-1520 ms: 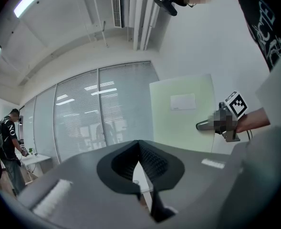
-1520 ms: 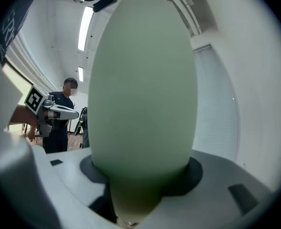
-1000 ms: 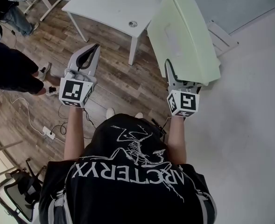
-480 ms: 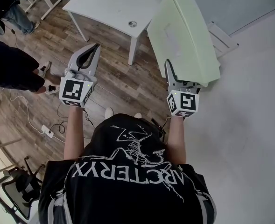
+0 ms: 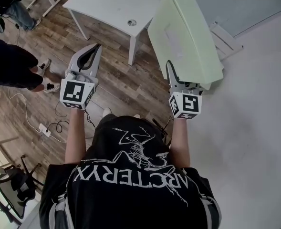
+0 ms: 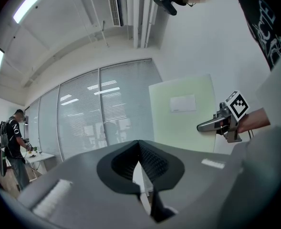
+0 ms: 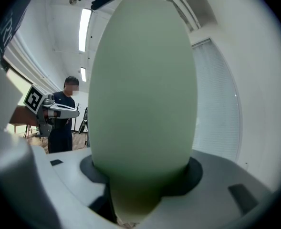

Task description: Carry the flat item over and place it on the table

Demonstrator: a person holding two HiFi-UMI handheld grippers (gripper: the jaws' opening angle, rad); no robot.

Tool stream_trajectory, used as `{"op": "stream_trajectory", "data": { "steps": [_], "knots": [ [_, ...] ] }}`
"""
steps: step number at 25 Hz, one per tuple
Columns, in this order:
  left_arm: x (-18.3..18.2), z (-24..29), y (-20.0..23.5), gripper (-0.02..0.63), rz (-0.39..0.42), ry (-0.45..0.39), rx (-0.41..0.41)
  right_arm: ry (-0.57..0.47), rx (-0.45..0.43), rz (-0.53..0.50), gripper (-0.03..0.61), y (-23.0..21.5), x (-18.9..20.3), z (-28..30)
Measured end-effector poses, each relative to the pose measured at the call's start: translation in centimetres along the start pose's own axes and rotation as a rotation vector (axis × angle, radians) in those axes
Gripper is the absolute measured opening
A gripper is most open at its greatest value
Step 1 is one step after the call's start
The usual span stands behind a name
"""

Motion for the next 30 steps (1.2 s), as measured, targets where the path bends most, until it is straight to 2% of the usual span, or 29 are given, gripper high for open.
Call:
{"op": "stream_trajectory", "data": {
  "steps": [6, 11, 16, 20, 23, 25, 30],
  "knots": [
    [1.4, 1.3, -0.8, 0.009, -0.011, 0.018, -0.035, 0.008, -0.020, 0.007, 0.255, -1.8, 1.9, 1.3],
    [1.9, 2.9, 1.7, 0.009, -0.012, 0.035, -0.036, 0.019, -0.040, 0.017, 0.255, -1.4, 2.1, 4.8],
    [2.8, 8.2, 6.8, 0.009, -0.024, 0.042, -0.018, 0.045, -0.043, 0.015, 0.255, -1.5, 2.8, 11.6],
    [3.2, 14.2, 12.6, 0.009, 0.000, 0.052, 0.013, 0.061, -0.020, 0.008, 0.255, -2.0, 2.8, 19.1],
    [2.1, 17.6, 17.0, 0.009, -0.038, 0.044, 0.055, 0.080, 0.003, 0.000, 0.255, -1.9, 1.1, 24.0],
    [1.6, 19.5, 19.7, 0.009, -0.037, 0.039, 0.079, 0.092, 0.021, 0.000, 0.255, -1.7, 0.2, 26.9],
    [1.9, 22.9, 24.6, 0.009, -0.075, 0.050, 0.066, 0.123, 0.048, 0.002, 0.255, -2.0, -0.3, 31.8]
  ]
}}
Point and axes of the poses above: the fingertips, and each gripper's own axes: z forward along the fingers, y to its left, x out of its underside, the point moved 2 cm from there along -z, backward along the fingers, and after that the axes turned 14 degrees about -z, right-handed, at the moved point
